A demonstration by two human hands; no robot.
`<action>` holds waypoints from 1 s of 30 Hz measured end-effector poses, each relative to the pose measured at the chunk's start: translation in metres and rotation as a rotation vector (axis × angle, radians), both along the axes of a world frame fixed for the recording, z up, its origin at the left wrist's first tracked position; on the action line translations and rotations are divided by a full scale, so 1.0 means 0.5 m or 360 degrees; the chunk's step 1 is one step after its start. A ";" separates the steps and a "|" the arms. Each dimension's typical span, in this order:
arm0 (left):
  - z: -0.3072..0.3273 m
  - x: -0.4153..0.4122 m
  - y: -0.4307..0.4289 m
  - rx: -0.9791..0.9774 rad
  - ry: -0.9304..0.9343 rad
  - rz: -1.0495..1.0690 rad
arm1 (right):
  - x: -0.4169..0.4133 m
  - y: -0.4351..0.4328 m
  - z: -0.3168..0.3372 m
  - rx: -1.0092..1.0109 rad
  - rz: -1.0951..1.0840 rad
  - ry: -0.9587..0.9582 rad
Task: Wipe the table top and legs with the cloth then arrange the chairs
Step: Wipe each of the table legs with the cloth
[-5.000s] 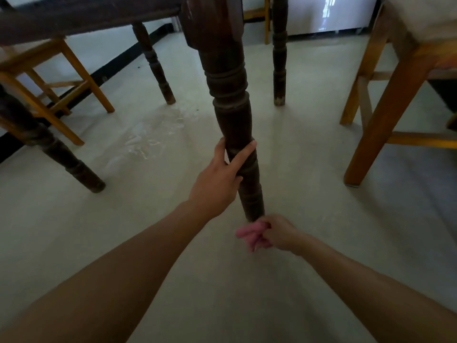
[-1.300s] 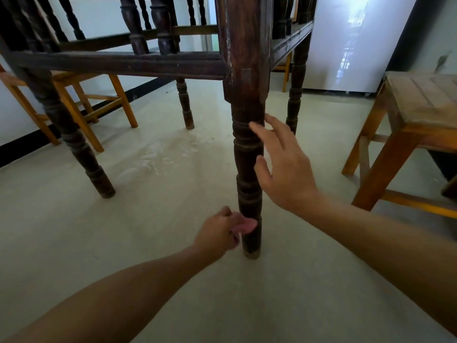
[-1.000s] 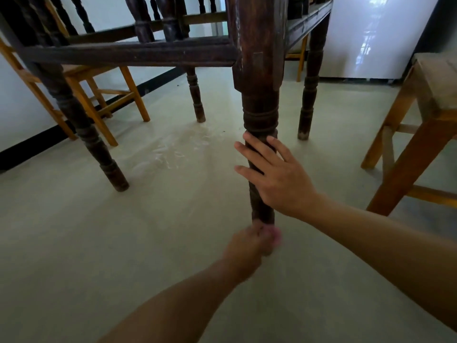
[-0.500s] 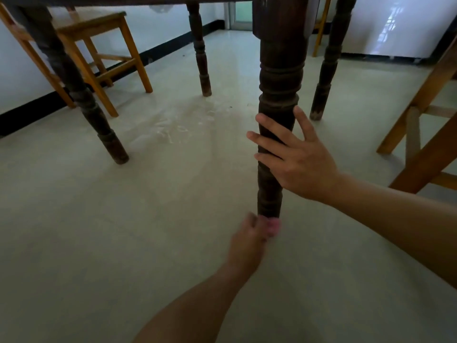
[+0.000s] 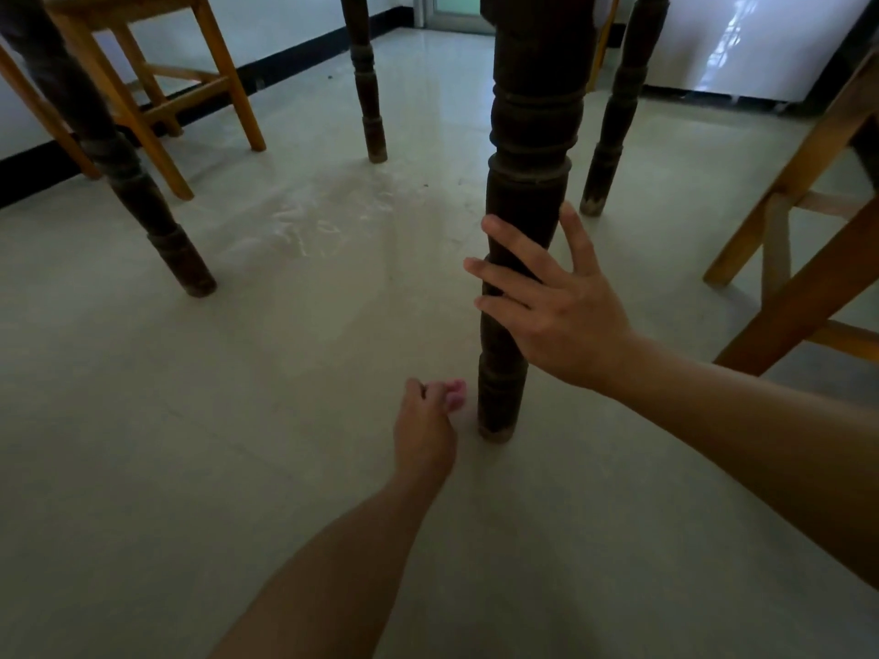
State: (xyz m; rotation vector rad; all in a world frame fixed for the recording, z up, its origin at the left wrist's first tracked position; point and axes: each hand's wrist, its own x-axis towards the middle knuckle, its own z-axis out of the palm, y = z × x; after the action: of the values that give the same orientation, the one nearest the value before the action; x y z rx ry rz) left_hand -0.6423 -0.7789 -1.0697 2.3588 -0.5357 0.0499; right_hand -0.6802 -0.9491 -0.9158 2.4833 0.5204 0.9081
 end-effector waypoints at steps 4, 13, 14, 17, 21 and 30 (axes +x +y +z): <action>-0.018 -0.089 -0.040 0.0082 0.0105 -0.0683 | -0.005 -0.003 -0.029 -0.0016 -0.0002 0.0098; -0.048 0.000 -0.024 0.0039 0.0139 0.0040 | 0.008 -0.003 -0.068 0.0060 0.0032 0.0122; -0.045 -0.026 -0.035 0.0045 0.0184 -0.0167 | 0.011 -0.001 -0.073 0.0070 0.0039 0.0073; -0.071 -0.102 -0.048 0.0179 0.0156 -0.0849 | 0.019 0.000 -0.079 0.0107 0.0100 -0.0016; -0.113 -0.014 -0.021 0.0364 0.0104 -0.0165 | 0.019 -0.003 -0.081 0.0127 0.0137 -0.0031; -0.072 -0.114 -0.064 -0.0136 0.1001 -0.0737 | 0.026 0.001 -0.090 0.0170 0.0134 -0.0098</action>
State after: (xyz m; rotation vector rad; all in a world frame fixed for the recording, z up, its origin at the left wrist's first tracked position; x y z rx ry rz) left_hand -0.6994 -0.8112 -1.1058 1.9615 -0.7182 -0.8296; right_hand -0.6674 -0.9485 -0.9609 2.5358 0.5734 1.0674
